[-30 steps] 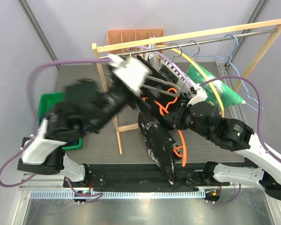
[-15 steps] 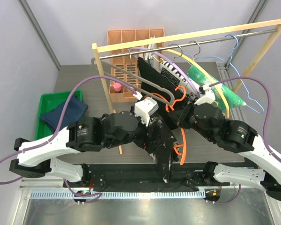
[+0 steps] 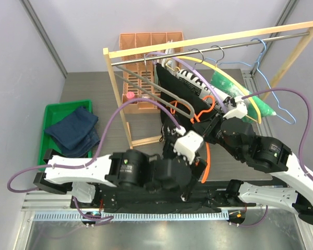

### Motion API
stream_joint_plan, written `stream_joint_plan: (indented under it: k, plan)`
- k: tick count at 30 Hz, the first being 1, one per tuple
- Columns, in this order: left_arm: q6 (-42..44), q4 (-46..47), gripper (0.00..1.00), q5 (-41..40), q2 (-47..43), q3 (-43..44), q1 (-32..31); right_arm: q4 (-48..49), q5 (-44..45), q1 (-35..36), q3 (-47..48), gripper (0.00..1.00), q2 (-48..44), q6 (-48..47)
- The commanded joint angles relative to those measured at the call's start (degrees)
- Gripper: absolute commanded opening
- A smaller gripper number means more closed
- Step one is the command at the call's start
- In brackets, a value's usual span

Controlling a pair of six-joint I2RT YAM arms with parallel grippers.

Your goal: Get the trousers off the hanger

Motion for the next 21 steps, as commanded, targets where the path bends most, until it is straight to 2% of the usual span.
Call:
stream_joint_plan:
  k: [1, 7, 11, 15, 21]
  plan:
    - [-1.6, -3.4, 0.85, -12.1, 0.9, 3.5, -4.4, 6.9, 4.4, 0.1, 1.4, 0.01, -2.5, 2.6]
    - [-7.4, -7.2, 0.78, -15.8, 3.1, 3.0, -4.9, 6.8, 5.2, 0.1, 1.1, 0.01, -4.4, 2.7]
    - [-8.2, -5.8, 0.76, -13.7, 3.7, 1.4, -4.1, 6.8, 5.4, 0.1, 1.0, 0.01, -4.7, 2.9]
    - [-8.3, -2.2, 0.78, -12.8, 3.8, 0.3, -4.0, 7.1, 5.2, 0.1, 0.9, 0.01, -3.9, 3.4]
    - [-11.4, -3.1, 0.84, -14.4, 6.0, -0.2, -3.3, 7.9, 4.6, 0.1, 1.3, 0.01, -3.5, 3.5]
